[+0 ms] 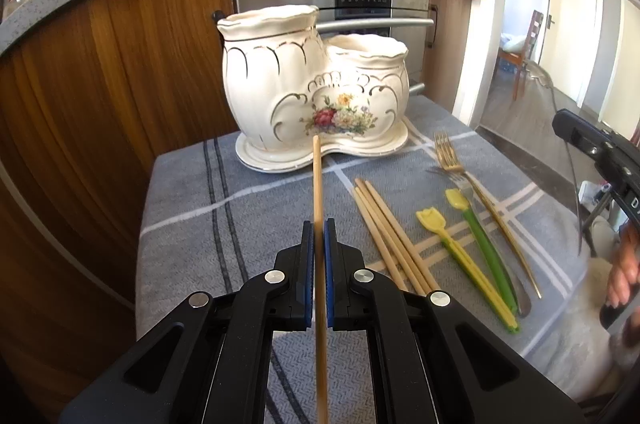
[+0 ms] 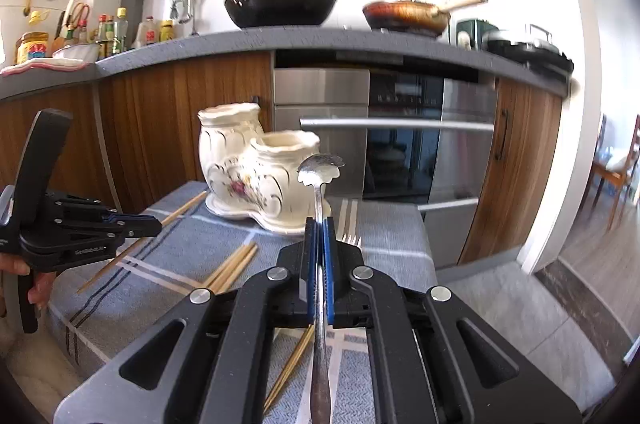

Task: Organize utensils
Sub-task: 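Lift the chopstick and spoon and carry both over the white floral holder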

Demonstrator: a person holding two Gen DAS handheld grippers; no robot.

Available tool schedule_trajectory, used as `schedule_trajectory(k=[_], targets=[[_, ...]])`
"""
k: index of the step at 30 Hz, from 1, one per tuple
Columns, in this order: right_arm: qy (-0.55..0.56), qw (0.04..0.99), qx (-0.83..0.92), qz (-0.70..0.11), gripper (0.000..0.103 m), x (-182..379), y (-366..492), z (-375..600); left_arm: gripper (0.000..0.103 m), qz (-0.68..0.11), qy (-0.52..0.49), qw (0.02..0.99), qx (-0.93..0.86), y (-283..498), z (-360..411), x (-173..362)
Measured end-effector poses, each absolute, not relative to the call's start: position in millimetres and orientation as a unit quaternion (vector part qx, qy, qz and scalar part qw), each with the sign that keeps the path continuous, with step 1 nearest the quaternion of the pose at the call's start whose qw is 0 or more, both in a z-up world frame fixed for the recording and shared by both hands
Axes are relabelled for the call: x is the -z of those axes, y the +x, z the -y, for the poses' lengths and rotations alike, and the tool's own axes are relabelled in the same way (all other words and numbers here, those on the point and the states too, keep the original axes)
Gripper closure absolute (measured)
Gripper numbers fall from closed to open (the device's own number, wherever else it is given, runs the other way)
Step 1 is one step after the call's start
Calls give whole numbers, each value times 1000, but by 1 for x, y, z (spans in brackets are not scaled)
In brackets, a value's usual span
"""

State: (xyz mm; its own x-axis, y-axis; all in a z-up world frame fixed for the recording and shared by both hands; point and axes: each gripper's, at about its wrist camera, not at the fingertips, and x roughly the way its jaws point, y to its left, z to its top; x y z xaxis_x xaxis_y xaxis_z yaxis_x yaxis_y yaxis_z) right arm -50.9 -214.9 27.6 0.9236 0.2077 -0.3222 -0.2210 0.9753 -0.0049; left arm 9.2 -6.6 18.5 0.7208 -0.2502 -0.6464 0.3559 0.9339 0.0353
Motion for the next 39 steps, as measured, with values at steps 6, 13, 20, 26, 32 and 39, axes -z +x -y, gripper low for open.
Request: schedule_trajectory(k=[6, 13, 20, 26, 32, 39], targets=[[-9, 985, -120, -127, 100, -50, -47, 210, 98, -276, 48, 942, 186, 6, 2, -55], [57, 980, -162, -104, 100, -94, 11, 211, 98, -154, 9, 966, 209, 34, 3, -126], [139, 968, -185, -93, 100, -122, 82, 214, 98, -115, -38, 973, 195, 105, 1, -159], [146, 971, -167, -84, 100, -125, 123, 198, 98, -100, -51, 981, 157, 156, 7, -158], [114, 982, -128, -84, 100, -103, 154, 178, 98, -107, -25, 985, 135, 175, 14, -133], [87, 980, -134, -119, 100, -87, 154, 173, 98, -120, -30, 981, 147, 161, 0, -116]])
